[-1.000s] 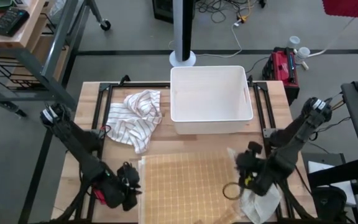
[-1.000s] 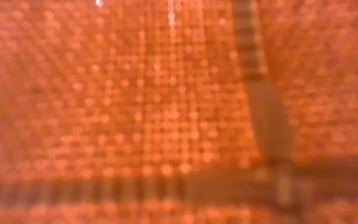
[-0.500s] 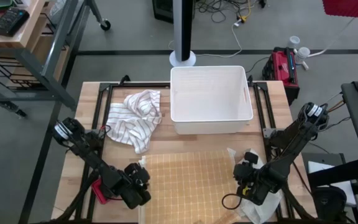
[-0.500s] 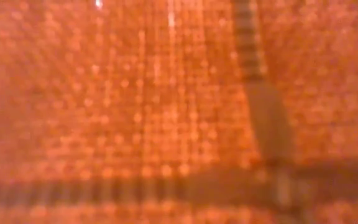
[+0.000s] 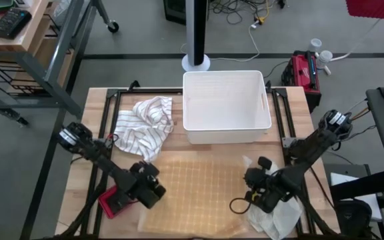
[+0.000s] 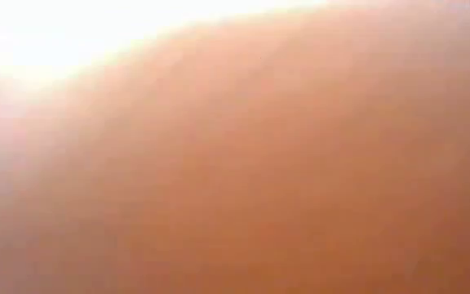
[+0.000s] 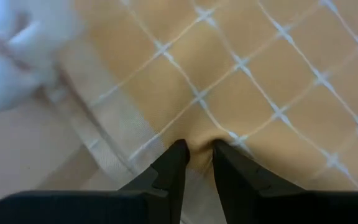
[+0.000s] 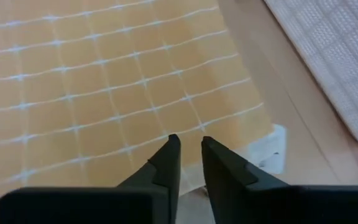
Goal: Fold towel
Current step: Fold the yellow towel
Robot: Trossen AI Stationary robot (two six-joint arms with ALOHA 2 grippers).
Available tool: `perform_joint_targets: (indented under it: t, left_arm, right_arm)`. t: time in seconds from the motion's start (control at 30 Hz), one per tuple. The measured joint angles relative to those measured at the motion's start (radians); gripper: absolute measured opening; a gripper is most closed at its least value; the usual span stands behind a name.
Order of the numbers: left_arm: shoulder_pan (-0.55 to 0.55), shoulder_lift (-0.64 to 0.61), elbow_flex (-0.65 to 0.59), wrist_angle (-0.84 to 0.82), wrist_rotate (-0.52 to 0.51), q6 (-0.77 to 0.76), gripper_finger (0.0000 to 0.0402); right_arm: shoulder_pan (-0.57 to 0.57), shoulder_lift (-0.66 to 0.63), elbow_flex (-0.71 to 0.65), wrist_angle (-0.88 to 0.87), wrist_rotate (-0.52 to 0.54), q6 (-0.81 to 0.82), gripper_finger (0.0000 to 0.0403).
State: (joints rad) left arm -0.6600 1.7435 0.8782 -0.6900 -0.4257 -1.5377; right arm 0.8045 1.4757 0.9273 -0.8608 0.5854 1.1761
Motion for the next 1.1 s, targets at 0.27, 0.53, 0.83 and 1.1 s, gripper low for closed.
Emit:
perform_joint_targets:
  t: [0.27,0.53,0.83,1.1]
  left_arm:
    - [0.044,-0.018,-0.002,-0.079,-0.012,-0.050,0.0075]
    - [0.038,-0.072,0.036,-0.070,-0.029,-0.015,0.0075]
    - [0.040,-0.073,0.054,0.371,-0.057,0.436,0.0075]
    - [0.093,-0.043,0.048,0.487,-0.116,0.557,0.0075]
  right_arm:
    - [-0.096,0.000,-0.031,0.205,0.000,-0.209,0.0005]
    - [-0.190,0.009,-0.142,0.488,-0.104,-0.329,0.0001]
    - [-0.231,0.059,-0.168,0.569,-0.125,-0.391,0.0000]
    - [-0.127,-0.047,-0.137,0.571,-0.267,-0.283,0.0000]
